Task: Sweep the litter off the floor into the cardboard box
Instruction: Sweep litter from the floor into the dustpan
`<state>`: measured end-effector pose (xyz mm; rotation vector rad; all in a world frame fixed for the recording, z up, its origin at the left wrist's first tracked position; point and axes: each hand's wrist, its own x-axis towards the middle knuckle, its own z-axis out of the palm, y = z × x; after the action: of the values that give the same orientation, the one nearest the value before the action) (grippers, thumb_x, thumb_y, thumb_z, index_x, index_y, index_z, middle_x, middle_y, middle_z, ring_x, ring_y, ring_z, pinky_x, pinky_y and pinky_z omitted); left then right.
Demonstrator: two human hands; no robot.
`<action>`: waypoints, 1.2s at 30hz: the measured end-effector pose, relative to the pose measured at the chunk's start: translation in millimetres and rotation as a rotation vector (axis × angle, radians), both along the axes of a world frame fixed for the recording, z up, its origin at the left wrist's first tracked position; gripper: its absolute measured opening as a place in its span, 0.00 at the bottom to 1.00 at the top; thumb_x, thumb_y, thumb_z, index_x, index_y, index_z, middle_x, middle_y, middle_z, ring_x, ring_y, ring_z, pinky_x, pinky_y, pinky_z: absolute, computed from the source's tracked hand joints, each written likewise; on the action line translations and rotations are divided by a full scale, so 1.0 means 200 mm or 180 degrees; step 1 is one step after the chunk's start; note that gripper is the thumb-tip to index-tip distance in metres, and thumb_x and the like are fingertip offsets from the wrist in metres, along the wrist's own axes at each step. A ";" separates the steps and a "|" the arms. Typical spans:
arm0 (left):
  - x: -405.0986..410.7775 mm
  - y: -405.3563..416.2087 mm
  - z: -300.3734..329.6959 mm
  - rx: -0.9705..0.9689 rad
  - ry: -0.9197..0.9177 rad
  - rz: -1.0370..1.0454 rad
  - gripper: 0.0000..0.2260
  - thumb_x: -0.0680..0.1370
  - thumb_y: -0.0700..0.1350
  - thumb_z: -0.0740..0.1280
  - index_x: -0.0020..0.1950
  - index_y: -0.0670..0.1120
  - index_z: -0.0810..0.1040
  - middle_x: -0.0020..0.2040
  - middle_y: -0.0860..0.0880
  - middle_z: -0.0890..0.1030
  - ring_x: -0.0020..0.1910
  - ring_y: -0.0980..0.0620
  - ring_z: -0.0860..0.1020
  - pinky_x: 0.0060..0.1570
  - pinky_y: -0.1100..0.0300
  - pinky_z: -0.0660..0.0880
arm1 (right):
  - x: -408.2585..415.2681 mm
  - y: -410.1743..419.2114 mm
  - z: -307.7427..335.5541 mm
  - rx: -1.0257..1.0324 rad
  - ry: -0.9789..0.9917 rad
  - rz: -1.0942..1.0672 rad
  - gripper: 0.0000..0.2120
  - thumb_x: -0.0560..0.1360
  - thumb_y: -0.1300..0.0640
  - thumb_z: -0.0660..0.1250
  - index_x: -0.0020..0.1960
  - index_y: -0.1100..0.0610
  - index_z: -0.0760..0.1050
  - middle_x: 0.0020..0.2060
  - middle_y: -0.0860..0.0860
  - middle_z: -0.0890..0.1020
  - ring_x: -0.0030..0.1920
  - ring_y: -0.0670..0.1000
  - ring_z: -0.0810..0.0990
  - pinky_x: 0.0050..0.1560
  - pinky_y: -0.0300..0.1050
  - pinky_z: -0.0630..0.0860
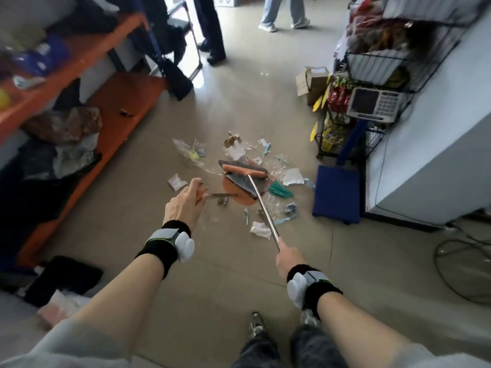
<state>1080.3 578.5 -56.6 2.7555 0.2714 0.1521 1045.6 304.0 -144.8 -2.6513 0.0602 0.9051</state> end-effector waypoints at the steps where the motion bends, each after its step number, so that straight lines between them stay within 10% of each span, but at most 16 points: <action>1: -0.02 -0.03 0.01 0.0017 -0.0003 -0.0058 0.14 0.79 0.55 0.62 0.62 0.53 0.65 0.57 0.49 0.80 0.47 0.38 0.80 0.42 0.48 0.75 | -0.03 -0.04 0.01 -0.0001 -0.0015 -0.0075 0.28 0.76 0.63 0.53 0.75 0.48 0.58 0.43 0.56 0.75 0.48 0.61 0.79 0.49 0.49 0.75; 9: -0.14 -0.48 0.07 0.0116 -0.0038 -0.0678 0.14 0.79 0.54 0.63 0.62 0.52 0.66 0.50 0.47 0.83 0.46 0.40 0.80 0.38 0.52 0.73 | -0.40 -0.55 0.05 0.0096 -0.0032 -0.0636 0.24 0.78 0.61 0.56 0.73 0.50 0.62 0.57 0.59 0.79 0.56 0.61 0.79 0.54 0.48 0.76; 21: -0.26 -1.43 0.03 0.0307 0.0068 -0.2087 0.16 0.78 0.51 0.65 0.62 0.54 0.64 0.49 0.44 0.83 0.44 0.39 0.81 0.39 0.50 0.75 | -1.17 -1.27 0.01 0.0133 -0.0130 -0.1835 0.23 0.77 0.62 0.53 0.71 0.49 0.65 0.43 0.54 0.77 0.45 0.60 0.78 0.42 0.44 0.71; 30: -0.32 -2.34 -0.03 0.0164 0.0113 -0.3668 0.17 0.79 0.57 0.61 0.64 0.53 0.63 0.51 0.46 0.82 0.47 0.39 0.80 0.43 0.49 0.76 | -1.68 -1.60 0.02 0.0277 0.0097 -0.3400 0.26 0.80 0.60 0.54 0.78 0.50 0.57 0.65 0.55 0.76 0.63 0.59 0.76 0.61 0.49 0.74; 36: -0.38 -2.84 -0.03 0.0021 0.0064 -0.4664 0.16 0.78 0.55 0.63 0.63 0.54 0.65 0.54 0.49 0.83 0.49 0.40 0.81 0.44 0.49 0.76 | -1.88 -1.60 0.08 0.0204 0.0076 -0.4331 0.22 0.80 0.59 0.54 0.74 0.52 0.63 0.63 0.57 0.77 0.61 0.60 0.77 0.60 0.46 0.72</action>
<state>1004.2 9.7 -62.6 2.2510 -1.6501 -0.2590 670.3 -16.2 -128.6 -1.8124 1.5355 0.3921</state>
